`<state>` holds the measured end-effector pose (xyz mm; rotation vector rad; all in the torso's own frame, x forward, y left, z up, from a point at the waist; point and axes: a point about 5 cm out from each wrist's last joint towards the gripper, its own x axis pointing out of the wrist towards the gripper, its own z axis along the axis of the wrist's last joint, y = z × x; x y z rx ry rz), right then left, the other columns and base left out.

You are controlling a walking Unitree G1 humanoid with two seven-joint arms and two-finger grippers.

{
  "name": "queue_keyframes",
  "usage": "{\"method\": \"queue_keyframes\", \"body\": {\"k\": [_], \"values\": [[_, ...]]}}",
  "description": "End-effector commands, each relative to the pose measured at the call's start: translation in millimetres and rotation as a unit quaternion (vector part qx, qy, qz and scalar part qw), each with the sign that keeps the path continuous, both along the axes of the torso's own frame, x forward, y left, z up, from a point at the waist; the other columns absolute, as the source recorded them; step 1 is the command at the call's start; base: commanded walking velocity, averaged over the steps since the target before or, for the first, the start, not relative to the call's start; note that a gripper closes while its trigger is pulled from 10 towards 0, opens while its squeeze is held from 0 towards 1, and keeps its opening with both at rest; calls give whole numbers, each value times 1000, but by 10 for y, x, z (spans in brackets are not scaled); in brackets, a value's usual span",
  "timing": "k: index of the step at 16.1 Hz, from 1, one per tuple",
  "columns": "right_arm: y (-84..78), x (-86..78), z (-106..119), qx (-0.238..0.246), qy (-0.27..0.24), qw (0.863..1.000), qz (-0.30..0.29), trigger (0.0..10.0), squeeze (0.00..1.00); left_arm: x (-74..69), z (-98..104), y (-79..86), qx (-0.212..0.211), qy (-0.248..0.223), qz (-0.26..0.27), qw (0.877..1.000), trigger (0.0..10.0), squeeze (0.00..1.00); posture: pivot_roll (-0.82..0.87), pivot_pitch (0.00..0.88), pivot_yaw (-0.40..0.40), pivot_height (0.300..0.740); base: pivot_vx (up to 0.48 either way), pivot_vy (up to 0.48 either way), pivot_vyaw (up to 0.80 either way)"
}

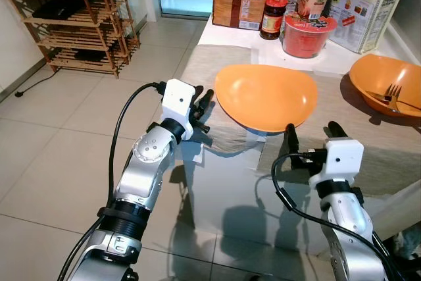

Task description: Setting the table

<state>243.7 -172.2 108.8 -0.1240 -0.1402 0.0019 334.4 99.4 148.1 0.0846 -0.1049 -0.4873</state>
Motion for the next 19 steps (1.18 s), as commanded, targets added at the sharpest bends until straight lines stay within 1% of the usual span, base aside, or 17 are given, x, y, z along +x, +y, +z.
{"method": "queue_keyframes", "body": {"k": [1,2,4,5,7,11,12,14,16,18,19], "values": [[-18,-23,45,7,-7,1000,-8,10000,0,33,12,-11,-3,-1,-4,1000,0,0,-135,0,76,740,0,0,0],[-33,-41,54,3,-12,1000,-16,10000,0,76,32,-55,-9,-3,-12,1000,0,0,-148,0,89,740,0,0,0],[-46,-48,59,3,-14,1000,-22,10000,0,105,45,-84,-11,-5,-15,1000,0,0,-169,0,101,740,0,0,0],[-65,-57,65,3,-15,1000,-27,10000,0,138,60,-119,-16,-4,-17,1000,0,0,-176,0,99,740,0,0,0],[-90,-82,77,-8,-12,1000,-24,10000,0,159,46,-132,-25,-3,-8,1000,0,0,-187,0,80,740,0,0,0],[-92,-60,96,-13,-11,1000,-17,10000,0,170,10,-122,-16,-2,0,1000,0,0,-181,0,63,740,0,0,0],[-70,-39,113,-11,-12,1000,-11,10000,0,192,12,-115,-6,-2,1,1000,0,0,-174,0,58,740,0,0,0],[-62,-1,127,-6,-11,1000,-6,10000,0,243,122,-145,7,-21,-6,1000,0,0,-155,0,54,740,0,0,0],[-43,18,121,-4,-10,1000,-3,10000,0,265,212,-173,11,-36,-20,999,0,0,-146,0,52,740,0,0,0],[-15,40,122,-2,-9,1000,1,10000,0,294,292,-217,34,-47,-39,998,0,0,-140,0,49,740,0,0,0],[-13,47,125,-1,-9,1000,2,10000,0,301,301,-226,37,-46,-45,997,4627,0,-139,0,48,740,0,0,0]]}}
